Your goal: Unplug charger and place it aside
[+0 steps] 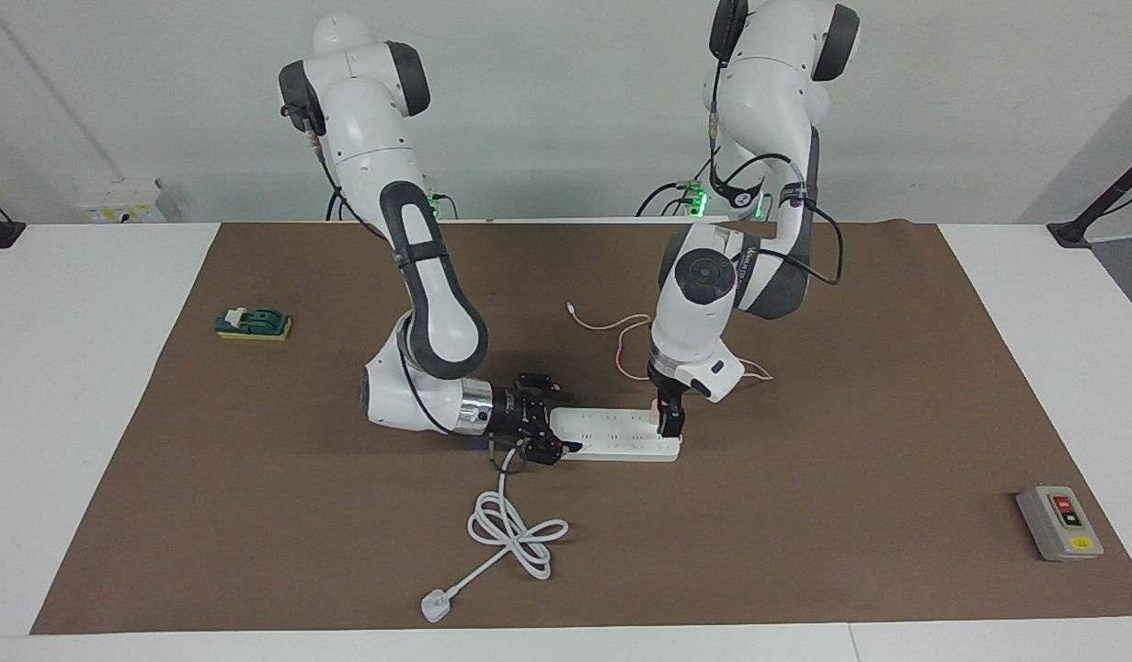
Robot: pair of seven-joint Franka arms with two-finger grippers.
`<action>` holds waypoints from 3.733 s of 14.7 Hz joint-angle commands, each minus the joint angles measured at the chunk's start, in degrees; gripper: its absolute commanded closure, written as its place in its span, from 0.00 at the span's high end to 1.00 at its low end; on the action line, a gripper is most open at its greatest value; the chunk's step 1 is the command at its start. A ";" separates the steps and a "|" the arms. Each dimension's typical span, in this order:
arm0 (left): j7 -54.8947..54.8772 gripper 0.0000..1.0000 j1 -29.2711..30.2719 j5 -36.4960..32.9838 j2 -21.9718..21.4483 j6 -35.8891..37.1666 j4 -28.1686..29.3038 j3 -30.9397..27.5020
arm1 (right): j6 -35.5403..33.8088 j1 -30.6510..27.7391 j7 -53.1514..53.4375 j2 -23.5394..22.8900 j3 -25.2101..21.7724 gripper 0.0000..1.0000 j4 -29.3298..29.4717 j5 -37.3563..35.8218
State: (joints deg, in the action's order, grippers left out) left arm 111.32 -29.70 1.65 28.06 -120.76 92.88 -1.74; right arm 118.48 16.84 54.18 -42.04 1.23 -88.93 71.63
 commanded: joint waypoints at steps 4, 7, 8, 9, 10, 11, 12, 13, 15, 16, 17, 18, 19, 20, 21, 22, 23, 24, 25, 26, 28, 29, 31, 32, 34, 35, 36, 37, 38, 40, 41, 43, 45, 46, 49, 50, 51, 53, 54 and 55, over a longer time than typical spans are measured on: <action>-2.33 0.93 -0.80 -0.24 -1.52 -4.13 3.80 -0.81 | 1.23 0.13 -0.83 -1.64 0.09 1.00 0.87 -2.54; -5.06 0.86 -0.80 -0.16 -1.61 -4.05 3.80 -0.73 | 1.23 -0.22 -0.74 -2.25 0.09 1.00 2.53 -3.08; -5.23 0.74 -0.80 -0.16 -1.61 -4.05 3.80 -0.64 | 1.31 -0.40 -0.74 -2.25 0.09 1.00 2.54 -3.08; -6.02 0.61 -0.71 -0.16 -1.61 -3.96 3.80 -0.64 | 1.31 -0.40 -0.74 -2.34 -0.08 1.00 2.71 -3.16; -6.72 0.41 -0.71 -0.07 -1.61 -3.96 3.71 -0.64 | 1.40 -0.40 -0.74 -2.43 -0.17 1.00 3.15 -3.34; -6.90 0.32 -0.71 -0.07 -1.61 -3.96 3.62 -0.64 | 1.40 -0.49 -0.74 -2.52 -0.26 1.00 3.33 -3.51; -6.82 0.18 -0.71 0.11 -1.52 -4.05 3.36 -0.64 | 1.40 -0.49 -0.74 -2.69 -0.26 1.00 3.41 -3.69; -6.73 0.06 -0.71 0.19 -1.52 -3.96 3.18 -0.64 | 1.40 -0.49 -0.74 -2.69 -0.35 1.00 3.42 -3.69; -6.73 0.00 -0.80 0.11 -1.52 -4.13 3.18 -0.64 | 2.10 -0.40 -0.83 -2.78 -0.35 1.00 3.42 -4.13; -6.90 0.00 -0.80 0.11 -1.52 -4.13 3.18 -0.64 | 2.63 0.12 -0.83 -2.87 -0.26 1.00 3.33 -4.13; -6.99 0.00 -0.71 0.11 -1.52 -4.31 3.27 -0.64 | 3.24 0.21 -0.83 -2.87 -0.35 0.99 3.33 -4.13; -6.99 0.00 -0.71 0.11 -1.52 -4.83 3.36 -0.72 | 3.33 0.21 -0.83 -2.87 -0.26 0.74 3.33 -4.22; -6.99 0.00 -0.62 0.11 -1.52 -5.10 3.44 -0.72 | 3.42 0.13 -0.91 -2.87 -0.26 0.41 3.24 -4.13; -6.99 0.00 -0.62 0.11 -1.52 -5.19 3.62 -0.72 | 3.51 0.13 -1.00 -2.78 -0.26 0.16 3.15 -4.04; -6.99 0.00 -0.62 0.11 -1.52 -5.19 3.62 -0.72 | 3.60 0.13 -1.09 -2.78 -0.26 0.00 2.89 -4.04; -6.99 0.00 -0.62 0.11 -1.52 -5.36 3.71 -0.72 | 3.60 -0.05 -1.09 -2.87 -0.17 0.00 2.80 -3.96; -6.99 0.00 -0.62 0.11 -1.52 -5.63 3.80 -0.72 | 3.69 0.12 -1.09 -2.87 -0.26 0.00 2.71 -3.87; -6.91 0.00 -0.71 0.11 -1.52 -5.63 3.80 -0.72 | 4.12 0.13 -1.09 -2.87 -0.17 0.00 2.63 -3.87; -6.90 0.00 -0.71 0.11 -1.52 -5.63 3.80 -0.72 | 4.30 0.21 -1.09 -2.87 -0.17 0.00 2.62 -3.87; -6.90 0.00 -0.71 0.11 -1.52 -5.63 3.88 -0.72 | 4.39 0.30 -1.09 -2.87 -0.17 0.00 2.54 -3.87; -6.90 0.00 -0.80 0.11 -1.52 -5.45 3.80 -0.72 | 4.39 0.30 -1.09 -2.87 -0.17 0.00 2.54 -3.78; -6.90 0.00 -0.80 0.11 -1.52 -5.10 3.62 -0.72 | 4.48 0.30 -1.09 -2.87 -0.17 0.00 2.54 -3.78; -7.25 0.00 -0.80 0.02 -1.52 -4.23 3.27 -0.72 | 4.48 0.30 -1.09 -2.87 -0.17 0.00 2.54 -3.78; -7.69 0.00 -0.80 -0.15 -1.52 -3.35 3.10 -0.72 | 4.39 0.30 -1.09 -2.87 -0.17 0.00 2.54 -3.78; -7.78 0.00 -0.80 -0.42 -1.52 -0.28 1.61 -0.72 | 4.48 0.30 -1.09 -2.87 -0.17 0.00 2.54 -3.78; -7.78 0.00 -0.80 -0.42 -1.52 1.12 0.56 -0.72 | 4.39 0.30 -1.09 -2.87 -0.17 0.00 2.54 -3.78; -7.78 0.00 -0.71 -0.42 -1.70 2.88 -0.24 -0.72 | 4.48 0.30 -1.09 -2.87 -0.26 0.00 2.54 -3.87; -7.87 0.00 -0.62 -0.42 -2.22 4.29 -0.86 -0.64 | 4.48 0.30 -1.09 -2.87 -0.17 0.00 2.54 -3.78; -8.31 0.00 -0.54 -0.33 -3.36 5.43 -1.12 -0.64 | 4.48 0.30 -1.09 -2.87 -0.17 0.00 2.54 -3.78; -9.27 0.00 -0.36 -0.25 -5.12 7.89 -1.39 -0.64 | 4.48 0.30 -1.18 -2.87 -0.17 0.00 2.54 -3.78; -9.89 0.00 -0.45 -0.16 -5.73 9.04 -1.56 -0.64 | 4.39 0.30 -1.18 -2.87 -0.17 0.00 2.54 -3.78; -11.38 0.00 -0.45 -0.16 -7.05 9.93 -1.48 -0.64 | 4.65 0.30 -1.18 -3.22 -0.26 0.00 2.54 -3.78; -14.53 0.00 -0.53 -0.07 -7.50 10.02 -1.13 -0.72 | 5.09 0.39 -1.09 -3.22 -0.17 0.00 2.54 -3.87; -17.77 0.00 -0.45 -0.07 -7.85 10.45 -0.95 -0.72 | 5.01 0.39 -1.09 -3.13 -0.17 0.00 2.54 -3.87; -31.74 0.00 1.65 0.02 -9.51 12.91 -0.69 -0.99 | 4.74 0.39 -0.39 -3.13 -0.17 0.19 2.71 -3.78; -34.82 0.00 2.62 0.02 -9.87 12.83 -0.60 -0.99 | 4.65 0.39 -0.04 -3.04 -0.17 0.27 2.80 -3.69; -37.81 0.00 3.85 0.02 -10.13 12.83 -0.60 -0.99 | 4.65 0.30 0.92 -2.87 -0.17 0.37 2.89 -3.69; -44.22 0.00 6.83 0.11 -10.40 13.09 -0.42 -0.90 | 5.09 0.65 2.94 -2.08 -0.26 1.00 2.89 -4.13; -47.74 0.00 8.15 0.11 -11.09 13.27 0.27 -0.99 | 4.83 0.57 3.21 -1.64 -0.26 1.00 2.80 -4.13; -51.52 0.00 9.56 0.11 -11.36 13.35 0.72 -0.99 | 4.66 0.48 3.83 -0.85 -0.26 1.00 2.71 -4.13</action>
State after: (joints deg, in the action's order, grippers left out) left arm 66.01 -22.49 1.66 19.13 -108.07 90.84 -3.07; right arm 120.97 17.19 55.92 -43.53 0.58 -87.00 68.23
